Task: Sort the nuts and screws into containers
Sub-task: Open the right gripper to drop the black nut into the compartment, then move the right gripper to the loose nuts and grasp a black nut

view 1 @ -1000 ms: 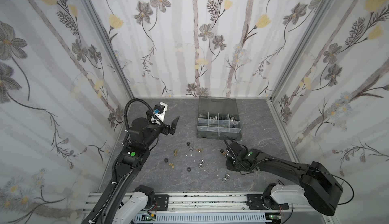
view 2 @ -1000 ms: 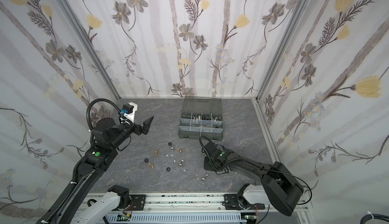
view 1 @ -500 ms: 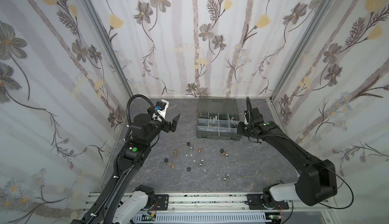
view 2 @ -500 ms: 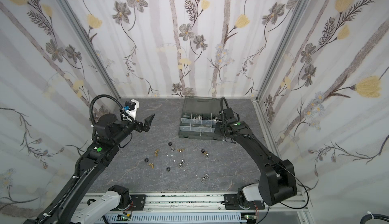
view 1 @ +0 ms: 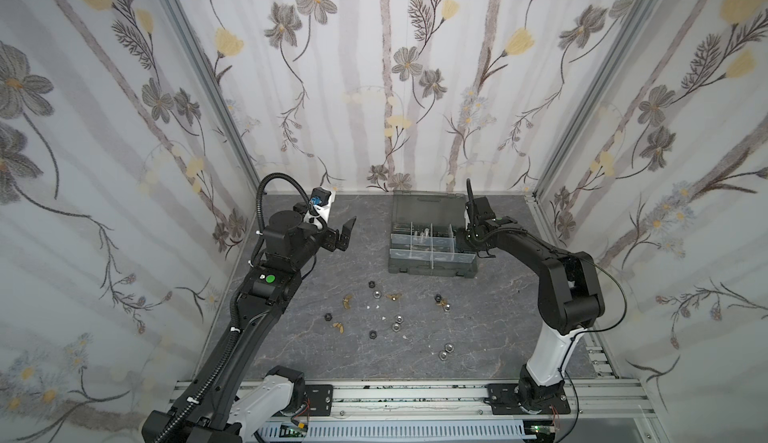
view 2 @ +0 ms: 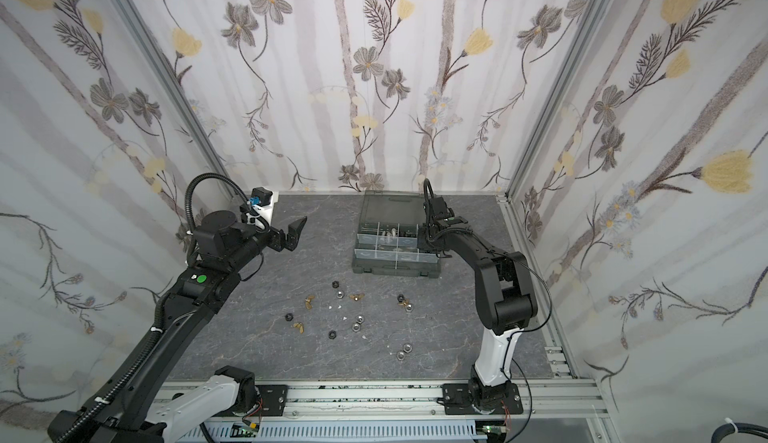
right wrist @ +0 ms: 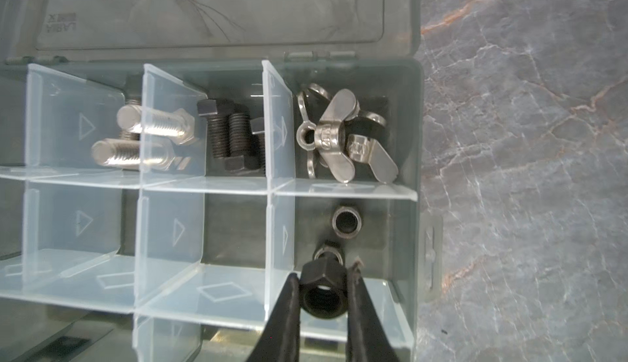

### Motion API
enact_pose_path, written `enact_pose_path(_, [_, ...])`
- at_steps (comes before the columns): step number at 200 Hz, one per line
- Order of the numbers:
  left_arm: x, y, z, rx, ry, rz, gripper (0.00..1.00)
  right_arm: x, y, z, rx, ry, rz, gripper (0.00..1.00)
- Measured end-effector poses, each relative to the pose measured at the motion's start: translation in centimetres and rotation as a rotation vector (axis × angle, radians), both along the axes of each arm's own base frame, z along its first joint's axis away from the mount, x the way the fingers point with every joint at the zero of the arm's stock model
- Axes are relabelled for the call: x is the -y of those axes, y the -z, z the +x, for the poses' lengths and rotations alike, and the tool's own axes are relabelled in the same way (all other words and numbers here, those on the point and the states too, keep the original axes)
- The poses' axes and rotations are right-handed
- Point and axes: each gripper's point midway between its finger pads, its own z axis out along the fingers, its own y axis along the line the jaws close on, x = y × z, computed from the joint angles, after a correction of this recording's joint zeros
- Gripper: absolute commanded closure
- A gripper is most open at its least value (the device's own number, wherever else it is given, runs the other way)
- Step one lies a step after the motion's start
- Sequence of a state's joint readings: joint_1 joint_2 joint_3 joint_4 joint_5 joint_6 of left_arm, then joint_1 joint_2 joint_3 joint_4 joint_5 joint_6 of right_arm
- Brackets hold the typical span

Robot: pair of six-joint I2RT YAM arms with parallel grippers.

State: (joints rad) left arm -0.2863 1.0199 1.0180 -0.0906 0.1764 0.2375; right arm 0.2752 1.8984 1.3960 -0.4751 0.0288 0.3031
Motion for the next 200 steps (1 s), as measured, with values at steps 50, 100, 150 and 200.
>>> enact_pose_path(50, [0.0,0.3,0.0,-0.021,0.0,0.01,0.0,-0.3,2.2,1.3,-0.021,-0.03,-0.017,0.78])
enact_pose_path(100, [-0.1,0.1,-0.3,-0.016,0.005,0.022,0.0,-0.2,2.5,0.9,-0.028,-0.031,-0.019,0.62])
enact_pose_path(150, [-0.5,-0.6,-1.6,0.021,0.005,0.012,0.0,-0.2,-1.7,-0.8,0.052,-0.043,-0.027,0.59])
enact_pose_path(200, [-0.8,-1.6,-3.3,0.067,0.012,-0.003,0.0,-5.8,-4.0,-7.5,0.059,-0.213,-0.057,0.58])
